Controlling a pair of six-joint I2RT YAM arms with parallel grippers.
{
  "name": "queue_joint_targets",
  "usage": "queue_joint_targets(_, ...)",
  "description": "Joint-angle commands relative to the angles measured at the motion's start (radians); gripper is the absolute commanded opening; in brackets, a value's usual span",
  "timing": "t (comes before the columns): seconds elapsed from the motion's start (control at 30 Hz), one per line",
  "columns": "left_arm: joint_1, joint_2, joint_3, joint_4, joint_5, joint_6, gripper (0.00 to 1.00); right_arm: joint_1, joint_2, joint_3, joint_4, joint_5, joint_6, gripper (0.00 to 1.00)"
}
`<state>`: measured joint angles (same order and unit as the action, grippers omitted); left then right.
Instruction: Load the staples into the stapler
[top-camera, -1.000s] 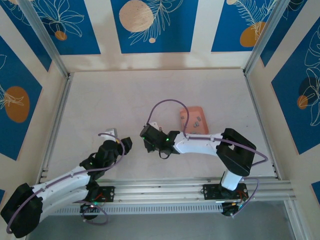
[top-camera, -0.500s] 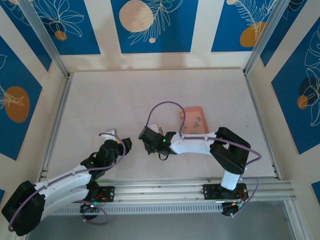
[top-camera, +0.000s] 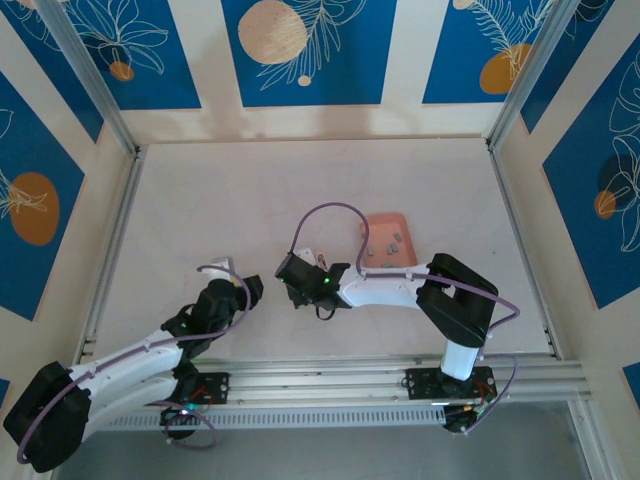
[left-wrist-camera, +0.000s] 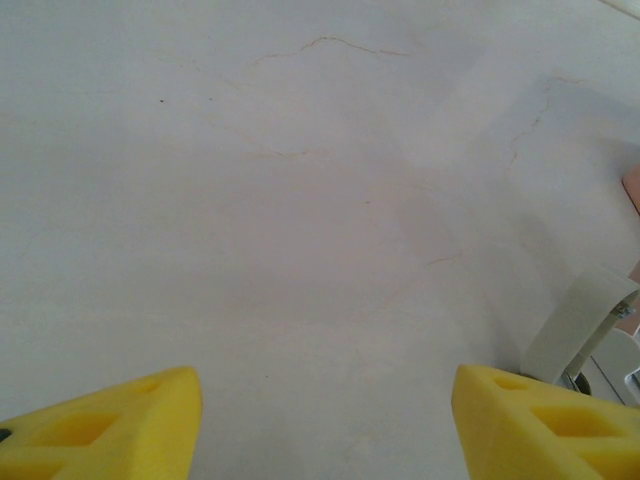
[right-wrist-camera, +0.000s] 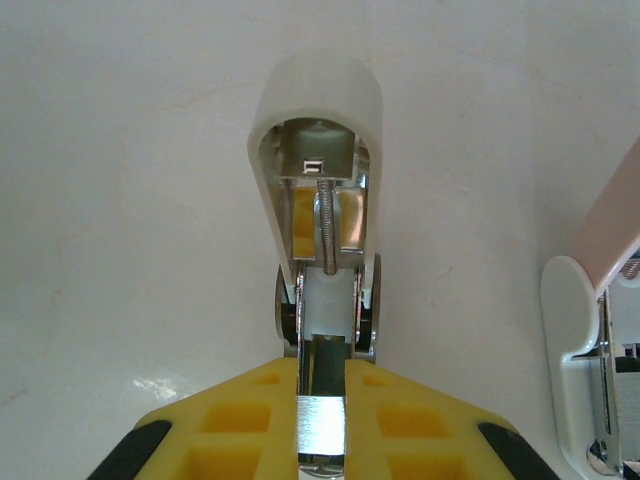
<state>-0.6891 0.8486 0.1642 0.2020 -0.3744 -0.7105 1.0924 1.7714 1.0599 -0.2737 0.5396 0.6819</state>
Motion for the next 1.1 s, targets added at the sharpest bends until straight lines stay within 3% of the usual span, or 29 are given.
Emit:
queue_joint_targets(0.0,0.014,0.003,-0.005,0.027,0.006,0.020,0.67,0.009,0.007,0.028,0.009,0.007,-0.003,0.15)
queue_joint_targets(1.07,0.016,-0.005,-0.008,0.013,0.017,0.023,0.67,0.005,0.045,0.054,-0.060,0.014,0.017,0.14)
